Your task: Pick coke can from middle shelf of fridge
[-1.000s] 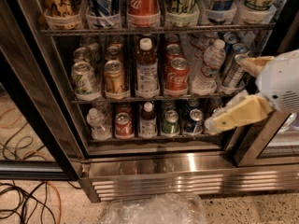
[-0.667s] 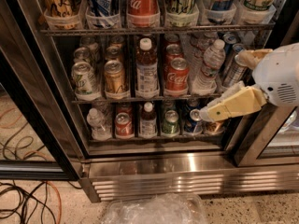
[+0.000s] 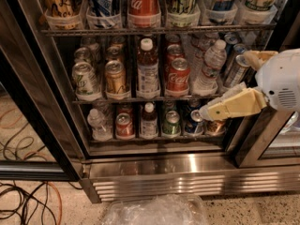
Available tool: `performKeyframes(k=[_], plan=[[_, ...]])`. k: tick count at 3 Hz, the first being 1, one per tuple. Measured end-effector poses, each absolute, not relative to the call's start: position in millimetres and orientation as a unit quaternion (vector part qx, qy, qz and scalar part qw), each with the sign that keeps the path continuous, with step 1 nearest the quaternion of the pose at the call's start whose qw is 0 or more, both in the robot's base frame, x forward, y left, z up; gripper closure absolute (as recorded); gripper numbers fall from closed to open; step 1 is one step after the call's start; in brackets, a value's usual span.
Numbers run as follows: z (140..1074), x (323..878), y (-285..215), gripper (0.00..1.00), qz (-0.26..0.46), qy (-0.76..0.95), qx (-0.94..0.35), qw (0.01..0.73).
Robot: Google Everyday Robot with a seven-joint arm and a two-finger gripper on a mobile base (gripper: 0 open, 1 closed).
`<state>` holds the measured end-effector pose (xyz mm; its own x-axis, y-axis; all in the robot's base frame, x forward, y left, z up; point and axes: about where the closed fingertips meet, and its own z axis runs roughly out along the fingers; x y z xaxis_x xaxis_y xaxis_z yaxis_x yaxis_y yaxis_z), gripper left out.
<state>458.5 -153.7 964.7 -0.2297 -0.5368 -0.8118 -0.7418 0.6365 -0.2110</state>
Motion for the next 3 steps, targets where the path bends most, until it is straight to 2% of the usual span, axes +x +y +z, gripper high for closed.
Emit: performKeyframes(k=[3], plan=[[940, 493, -134, 0.0, 0.095, 0.73, -0.314, 0.599]])
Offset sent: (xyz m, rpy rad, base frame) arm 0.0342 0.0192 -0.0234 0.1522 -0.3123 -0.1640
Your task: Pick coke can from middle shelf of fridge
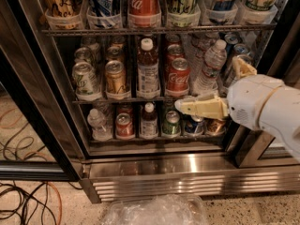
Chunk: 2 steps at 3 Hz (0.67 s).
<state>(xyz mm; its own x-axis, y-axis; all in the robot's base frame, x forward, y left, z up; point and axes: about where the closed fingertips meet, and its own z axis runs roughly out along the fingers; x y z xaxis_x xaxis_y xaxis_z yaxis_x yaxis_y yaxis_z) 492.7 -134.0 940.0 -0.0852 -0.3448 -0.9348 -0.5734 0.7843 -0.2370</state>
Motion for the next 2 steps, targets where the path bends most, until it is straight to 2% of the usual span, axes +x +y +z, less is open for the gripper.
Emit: performKeyframes(k=[1, 2], plan=[[918, 508, -151, 0.0, 0.105, 0.723, -0.261, 0.631], [916, 509, -128, 0.0, 0.11, 0.704, -0.286, 0.641]])
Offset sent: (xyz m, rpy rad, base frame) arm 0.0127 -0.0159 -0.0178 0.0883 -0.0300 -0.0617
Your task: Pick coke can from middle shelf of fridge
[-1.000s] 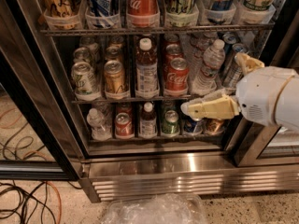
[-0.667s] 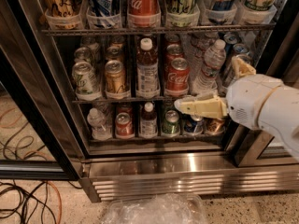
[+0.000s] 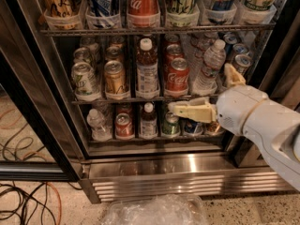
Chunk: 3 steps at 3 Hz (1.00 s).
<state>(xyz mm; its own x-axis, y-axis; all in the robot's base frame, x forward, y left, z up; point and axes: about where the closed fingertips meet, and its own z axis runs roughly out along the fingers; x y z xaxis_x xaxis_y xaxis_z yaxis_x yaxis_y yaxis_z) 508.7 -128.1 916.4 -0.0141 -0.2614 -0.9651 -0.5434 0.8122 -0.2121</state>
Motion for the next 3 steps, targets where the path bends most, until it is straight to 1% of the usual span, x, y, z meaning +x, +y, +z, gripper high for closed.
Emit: performKeyframes(k=[2, 3], plan=[[912, 512, -123, 0.0, 0.111, 0.7, -0.281, 0.647], [894, 517, -122, 0.0, 0.111, 0.699, -0.263, 0.656]])
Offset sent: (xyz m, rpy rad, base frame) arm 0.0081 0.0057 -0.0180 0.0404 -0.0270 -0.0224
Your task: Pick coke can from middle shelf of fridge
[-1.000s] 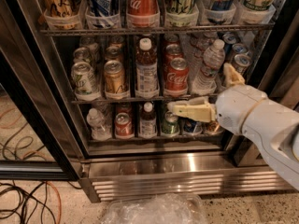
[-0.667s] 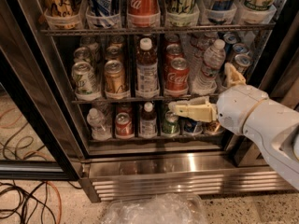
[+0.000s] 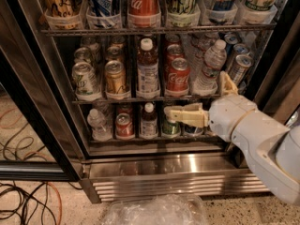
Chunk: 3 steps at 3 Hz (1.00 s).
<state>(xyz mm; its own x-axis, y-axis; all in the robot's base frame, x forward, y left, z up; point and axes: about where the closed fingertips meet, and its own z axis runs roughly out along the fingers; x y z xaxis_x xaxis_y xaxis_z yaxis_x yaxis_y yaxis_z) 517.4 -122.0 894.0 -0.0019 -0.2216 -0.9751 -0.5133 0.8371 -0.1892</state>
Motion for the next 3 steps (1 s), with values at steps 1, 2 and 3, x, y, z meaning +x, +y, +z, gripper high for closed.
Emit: performKeyframes(k=[1, 2, 3], plan=[[876, 523, -120, 0.0, 0.105, 0.693, -0.245, 0.669], [863, 527, -119, 0.0, 0.105, 0.686, -0.22, 0.686], [850, 533, -121, 0.0, 0.111, 0.679, -0.186, 0.701]])
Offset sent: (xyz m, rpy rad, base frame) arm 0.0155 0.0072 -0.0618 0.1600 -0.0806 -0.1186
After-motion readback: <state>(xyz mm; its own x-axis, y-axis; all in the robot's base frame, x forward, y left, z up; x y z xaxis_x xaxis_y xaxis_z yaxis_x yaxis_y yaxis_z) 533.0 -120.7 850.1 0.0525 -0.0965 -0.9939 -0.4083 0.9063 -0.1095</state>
